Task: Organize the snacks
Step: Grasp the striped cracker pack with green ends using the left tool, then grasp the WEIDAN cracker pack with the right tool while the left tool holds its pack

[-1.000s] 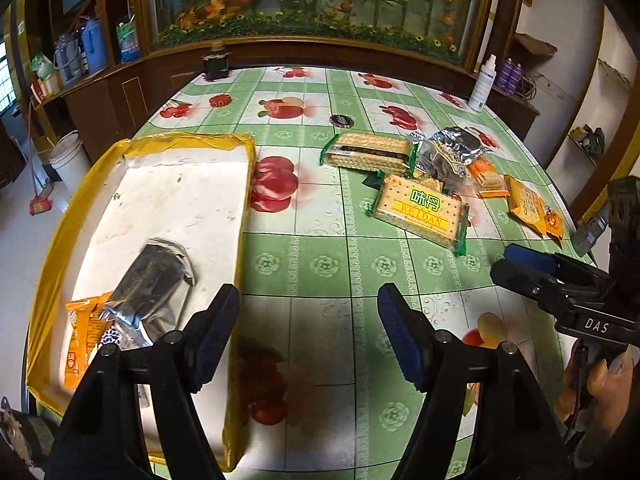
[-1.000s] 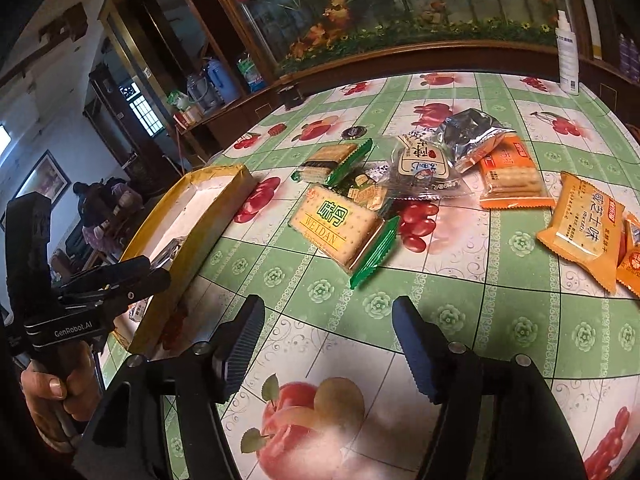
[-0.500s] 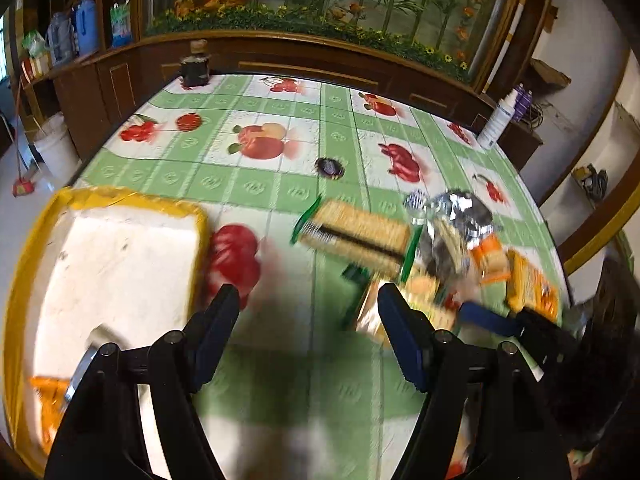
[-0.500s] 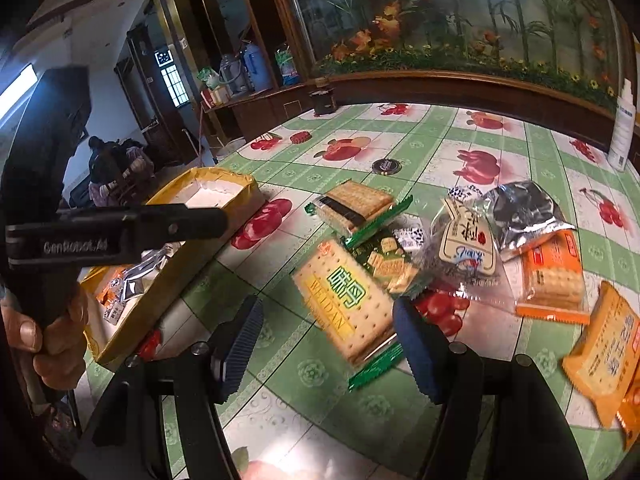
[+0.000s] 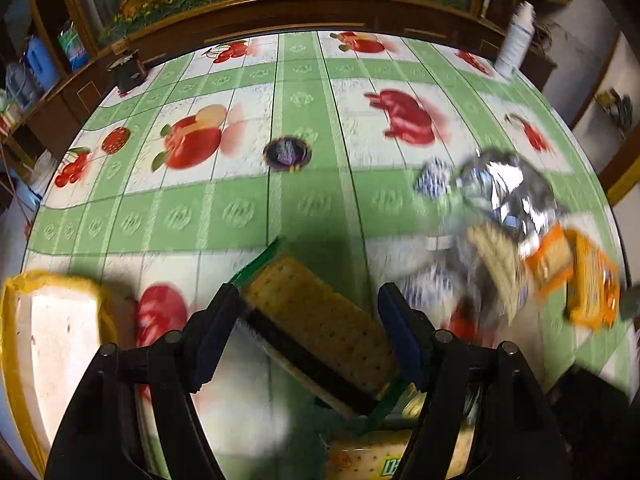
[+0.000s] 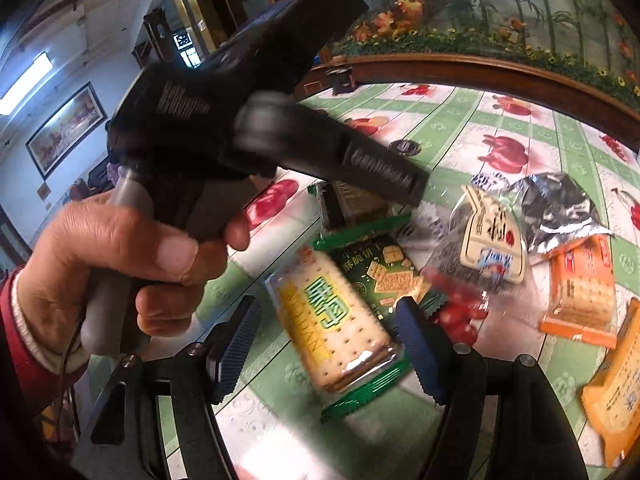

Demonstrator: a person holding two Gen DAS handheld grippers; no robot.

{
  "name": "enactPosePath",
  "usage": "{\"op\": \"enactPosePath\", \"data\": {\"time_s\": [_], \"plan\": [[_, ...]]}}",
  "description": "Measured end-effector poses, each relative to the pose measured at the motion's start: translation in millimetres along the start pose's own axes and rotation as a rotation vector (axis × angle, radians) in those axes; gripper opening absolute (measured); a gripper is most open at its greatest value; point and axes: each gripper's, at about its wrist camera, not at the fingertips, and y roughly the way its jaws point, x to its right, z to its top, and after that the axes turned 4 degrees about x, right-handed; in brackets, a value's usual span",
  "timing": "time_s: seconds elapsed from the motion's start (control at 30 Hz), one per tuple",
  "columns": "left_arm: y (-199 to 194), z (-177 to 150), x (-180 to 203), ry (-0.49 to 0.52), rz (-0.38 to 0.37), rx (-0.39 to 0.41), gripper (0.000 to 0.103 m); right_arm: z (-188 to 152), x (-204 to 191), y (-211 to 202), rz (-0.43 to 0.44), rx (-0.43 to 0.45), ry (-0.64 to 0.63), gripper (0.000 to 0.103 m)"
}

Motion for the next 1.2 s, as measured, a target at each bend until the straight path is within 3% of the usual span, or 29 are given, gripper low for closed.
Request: {"op": "enactPosePath", "data": {"time_s": [0.13, 0.2, 0.3, 0.43, 0.6, 0.77, 0.87, 0.97, 1.03, 1.1, 1.2], "plan": [[-22, -36, -17, 0.011, 0.018, -0.001, 0.071, -8, -6, -14, 0.014, 0.004, -0.026, 0.075], [-34, -46, -28, -0.029, 0.036, 0.016, 0.071, -8, -8, -19, 0.008, 0.017, -0.04, 0.077], [-43, -55, -40, -0.099, -0.005, 0.014, 0.071, -4, -10, -19, 0.022, 0.024, -0.059, 0.078], [-37, -57, -45, -0.102, 0.03, 0.006, 0.073, 0, -20, -7, 0.073, 0.004, -0.119, 0.078], [-30, -50, -44, -0.103, -0.007, -0.005, 0.077, -1, -34, 12, 0.125, -0.05, -0.188, 0.079], [-19, -58, -21, -0.001, -0.036, -0.05, 0.077, -17, -48, 23, 0.06, -0.156, -0.27, 0.078], [-19, -59, -23, -0.025, -0.051, -0.035, 0.077, -28, -55, 20, 0.016, -0.181, -0.33, 0.077], [-17, -58, -27, -0.03, -0.049, -0.024, 0.077, -27, -54, 17, 0.011, -0.169, -0.308, 0.066], [-18, -59, -26, -0.015, -0.053, -0.014, 0.074, -26, -53, 19, -0.001, -0.17, -0.293, 0.061], [-22, -63, -25, 0.002, -0.046, 0.006, 0.051, -26, -56, 19, -0.008, -0.176, -0.293, 0.048], [-28, -70, -25, 0.009, -0.068, 0.017, 0.046, -33, -61, 13, -0.035, -0.176, -0.289, 0.047]]}}
